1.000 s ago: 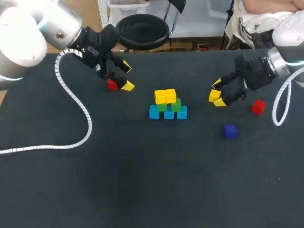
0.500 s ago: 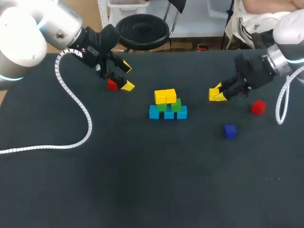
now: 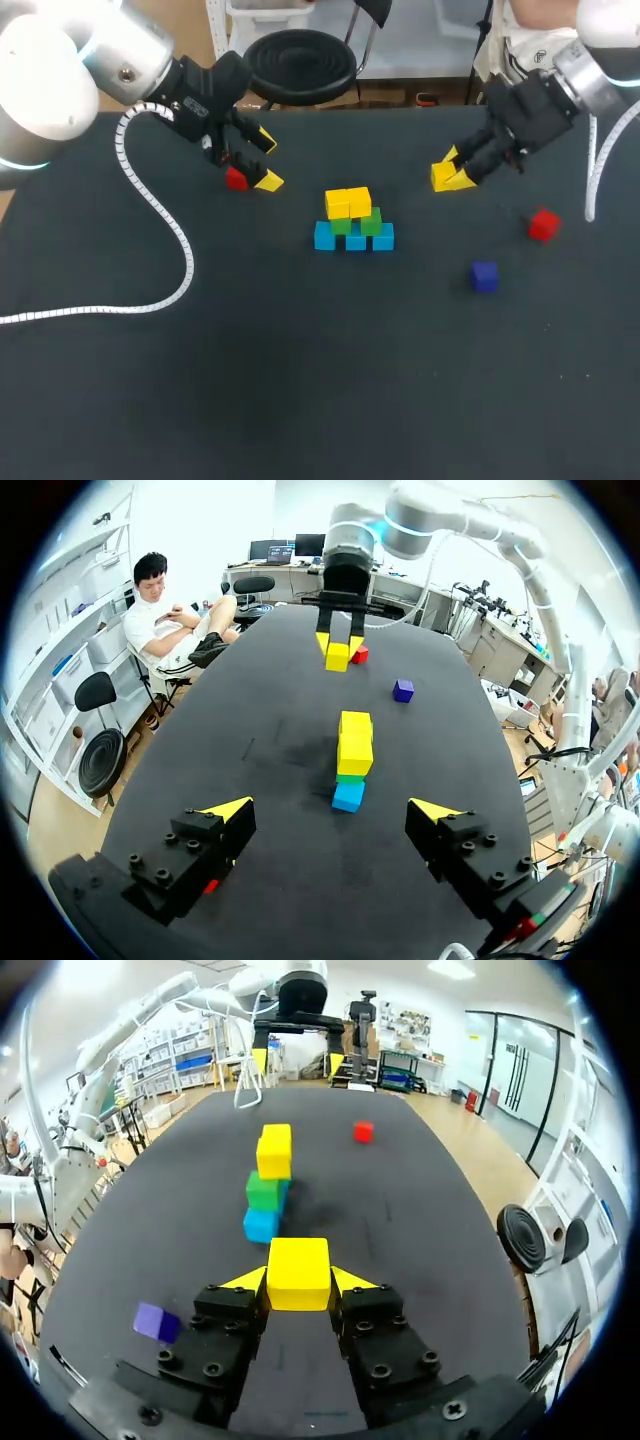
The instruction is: Place the blue cubes, place green cubes on the blue cubes, place the yellow cubes on the green cubes, then place the red cubes on the yellow cubes, and place purple cube on the red cubes.
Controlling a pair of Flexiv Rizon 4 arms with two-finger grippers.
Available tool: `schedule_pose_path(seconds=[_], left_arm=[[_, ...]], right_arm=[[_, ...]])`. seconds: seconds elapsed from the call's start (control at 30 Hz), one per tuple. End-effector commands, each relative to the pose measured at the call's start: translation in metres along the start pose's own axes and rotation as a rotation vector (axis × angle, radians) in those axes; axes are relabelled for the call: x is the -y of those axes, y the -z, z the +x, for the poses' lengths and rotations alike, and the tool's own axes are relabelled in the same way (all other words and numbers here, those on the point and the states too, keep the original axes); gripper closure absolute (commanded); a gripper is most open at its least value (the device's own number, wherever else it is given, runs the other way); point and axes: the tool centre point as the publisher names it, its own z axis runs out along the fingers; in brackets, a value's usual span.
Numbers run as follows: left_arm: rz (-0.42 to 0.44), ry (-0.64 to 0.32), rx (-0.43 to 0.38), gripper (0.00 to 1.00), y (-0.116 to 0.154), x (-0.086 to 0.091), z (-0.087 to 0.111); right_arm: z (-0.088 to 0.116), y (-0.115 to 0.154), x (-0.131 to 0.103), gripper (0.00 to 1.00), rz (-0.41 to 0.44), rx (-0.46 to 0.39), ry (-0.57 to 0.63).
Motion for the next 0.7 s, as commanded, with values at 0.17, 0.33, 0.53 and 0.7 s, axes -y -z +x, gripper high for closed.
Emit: schedule_pose_path(seconds=[0.17,0.33,0.53,0.7], left_arm=[[-0.001,0.000,0.000,0.00,0.000,0.000,0.000],[-0.001,0.000,0.000,0.00,0.000,0.000,0.000],[-0.001,0.000,0.000,0.00,0.000,0.000,0.000],[-0.001,0.000,0.000,0.00,0.000,0.000,0.000]], right_arm=[[-0.024,-0.003,-0.033,1.00,0.070,-0.053,0.005],[-0.031,-0.006,-0.039,1.00,0.062,-0.037,0.017],[-0.034,-0.009,-0.040,1.00,0.058,-0.025,0.023],[-0.034,-0.009,-0.040,1.00,0.058,-0.025,0.023]])
